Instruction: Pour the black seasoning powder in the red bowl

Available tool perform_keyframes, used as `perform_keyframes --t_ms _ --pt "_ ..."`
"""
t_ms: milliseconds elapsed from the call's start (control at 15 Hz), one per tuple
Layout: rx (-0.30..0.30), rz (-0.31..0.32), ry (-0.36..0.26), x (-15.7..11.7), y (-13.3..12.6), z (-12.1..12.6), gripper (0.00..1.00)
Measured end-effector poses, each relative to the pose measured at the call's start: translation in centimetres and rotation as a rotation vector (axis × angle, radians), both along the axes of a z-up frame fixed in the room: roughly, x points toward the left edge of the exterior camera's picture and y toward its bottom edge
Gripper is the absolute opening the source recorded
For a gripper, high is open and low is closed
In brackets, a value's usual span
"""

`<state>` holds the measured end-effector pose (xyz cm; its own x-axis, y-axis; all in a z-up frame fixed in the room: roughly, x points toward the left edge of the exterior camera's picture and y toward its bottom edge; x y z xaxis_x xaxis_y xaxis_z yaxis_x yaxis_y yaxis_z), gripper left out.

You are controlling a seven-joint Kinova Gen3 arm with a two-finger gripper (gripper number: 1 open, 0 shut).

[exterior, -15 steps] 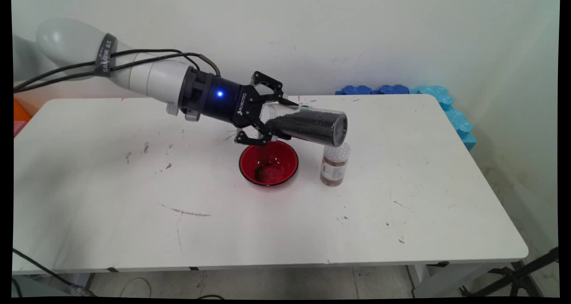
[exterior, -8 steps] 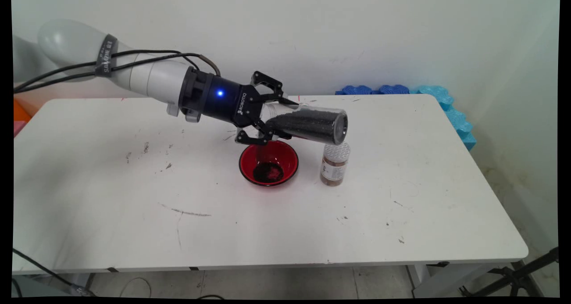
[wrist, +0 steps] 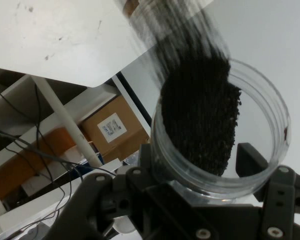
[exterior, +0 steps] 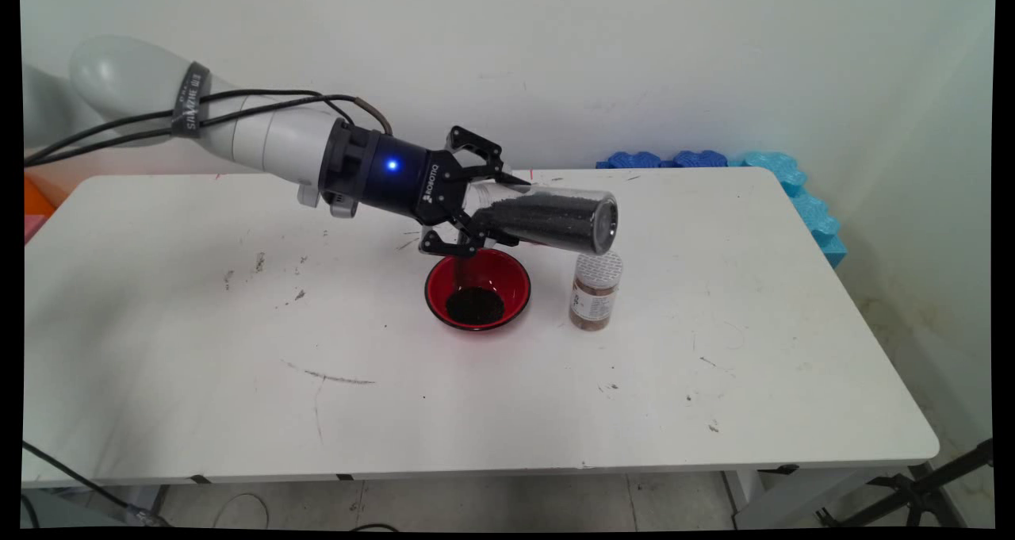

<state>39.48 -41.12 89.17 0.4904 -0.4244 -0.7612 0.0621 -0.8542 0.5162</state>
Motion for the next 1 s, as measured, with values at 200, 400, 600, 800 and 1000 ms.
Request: perform_keyframes --t_ms 200,400,600,800,1000 --pt "0.002 0.003 0.004 -0.12 -0.12 -0.15 0.0" --pt "0.004 0.005 0.007 -0.23 -0.2 -0.29 0.0" --pt "0.008 0.009 0.01 -0.35 -0.25 -0.4 0.0" --pt "0.012 0.018 0.018 -0.56 -0.35 -0.57 0.0" --pt "0.017 0.028 0.026 -0.78 -0.51 -0.7 0.0"
